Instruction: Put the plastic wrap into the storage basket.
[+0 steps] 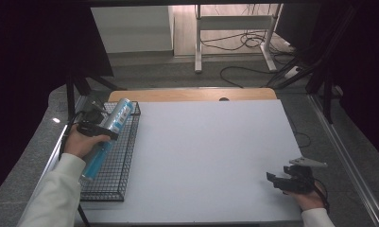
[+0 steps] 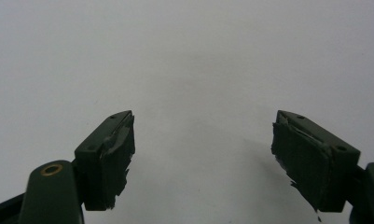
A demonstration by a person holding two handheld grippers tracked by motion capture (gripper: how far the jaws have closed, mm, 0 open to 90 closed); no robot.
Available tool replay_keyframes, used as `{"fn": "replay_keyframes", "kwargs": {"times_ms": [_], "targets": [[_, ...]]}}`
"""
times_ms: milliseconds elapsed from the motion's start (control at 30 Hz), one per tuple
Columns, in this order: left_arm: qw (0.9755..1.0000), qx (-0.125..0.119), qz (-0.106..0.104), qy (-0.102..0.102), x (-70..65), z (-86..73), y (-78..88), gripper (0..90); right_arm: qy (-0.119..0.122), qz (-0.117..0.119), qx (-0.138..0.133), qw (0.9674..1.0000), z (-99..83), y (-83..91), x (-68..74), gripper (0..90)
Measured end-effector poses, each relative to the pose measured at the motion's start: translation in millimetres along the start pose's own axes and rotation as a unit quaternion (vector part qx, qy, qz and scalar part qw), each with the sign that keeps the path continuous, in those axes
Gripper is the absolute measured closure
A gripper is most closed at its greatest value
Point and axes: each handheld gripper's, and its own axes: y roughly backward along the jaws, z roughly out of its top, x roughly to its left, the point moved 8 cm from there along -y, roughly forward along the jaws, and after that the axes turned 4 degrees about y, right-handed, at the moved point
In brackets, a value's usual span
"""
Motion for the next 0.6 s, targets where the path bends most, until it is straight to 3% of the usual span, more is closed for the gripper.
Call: {"fn": "replay_keyframes", "kwargs": {"times_ms": [133,533,600], "targets": [[0.9999,0.004,0.004,0.009,2.6,-1.3,-5.4,31.7,-0.001,0.0,0.001,1.0,-0.4,-0.1,-0.3,21.4],[0.9989,0.038,0.024,0.01,5.1,-8.9,-30.9,31.6,0.002,0.0,0.003,1.0,-1.2,-1.6,0.2,21.3],[0.9979,0.05,0.04,0.01,6.1,-11.2,-37.3,31.5,0.003,0.0,0.003,1.0,-1.2,-1.5,0.4,21.3]]}}
